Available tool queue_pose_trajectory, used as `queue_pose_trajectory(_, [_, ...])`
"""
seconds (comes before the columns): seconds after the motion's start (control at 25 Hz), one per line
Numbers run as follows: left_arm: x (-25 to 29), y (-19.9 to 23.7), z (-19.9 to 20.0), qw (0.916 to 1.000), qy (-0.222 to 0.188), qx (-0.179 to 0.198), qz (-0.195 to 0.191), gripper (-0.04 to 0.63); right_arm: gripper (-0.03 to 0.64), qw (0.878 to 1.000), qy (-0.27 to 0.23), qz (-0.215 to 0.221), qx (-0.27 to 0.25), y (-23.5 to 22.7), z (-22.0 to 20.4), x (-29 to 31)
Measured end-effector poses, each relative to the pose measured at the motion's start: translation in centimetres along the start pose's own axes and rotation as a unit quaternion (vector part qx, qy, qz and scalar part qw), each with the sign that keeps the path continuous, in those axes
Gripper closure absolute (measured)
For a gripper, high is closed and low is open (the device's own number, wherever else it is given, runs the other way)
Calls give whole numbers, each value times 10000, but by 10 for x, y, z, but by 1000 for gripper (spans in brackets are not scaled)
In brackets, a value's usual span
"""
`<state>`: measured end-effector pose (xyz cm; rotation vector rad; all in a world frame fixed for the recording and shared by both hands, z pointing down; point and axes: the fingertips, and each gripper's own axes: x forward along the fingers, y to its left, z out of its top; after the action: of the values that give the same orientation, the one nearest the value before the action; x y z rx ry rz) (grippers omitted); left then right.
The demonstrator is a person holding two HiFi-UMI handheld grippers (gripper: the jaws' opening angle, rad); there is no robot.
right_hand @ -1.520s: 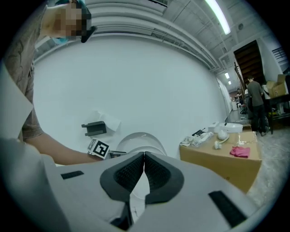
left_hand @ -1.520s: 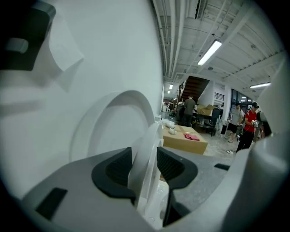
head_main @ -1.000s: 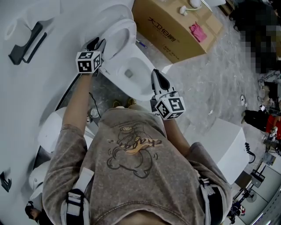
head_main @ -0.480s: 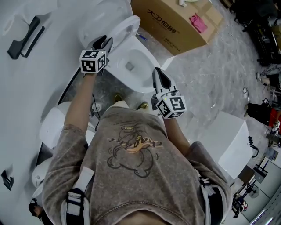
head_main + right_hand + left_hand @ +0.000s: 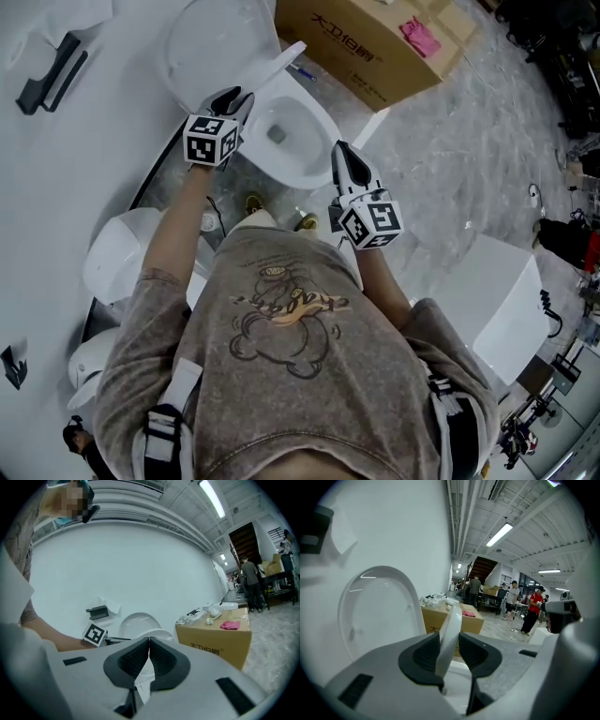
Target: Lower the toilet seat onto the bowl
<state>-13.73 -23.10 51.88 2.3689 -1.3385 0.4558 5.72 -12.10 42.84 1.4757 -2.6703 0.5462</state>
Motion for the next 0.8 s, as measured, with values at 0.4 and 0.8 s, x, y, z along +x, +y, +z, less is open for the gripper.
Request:
queue_pose_trajectory(0.4, [8,-76,-45,9993,213,-102,-292,463,589,9996,198,-141,121,-20,-26,-45])
queue_pose_trajectory(0.8, [42,-162,-130,9910,1028,-222,-832,480,589,9975,541,-357,271,-54,-67,-85])
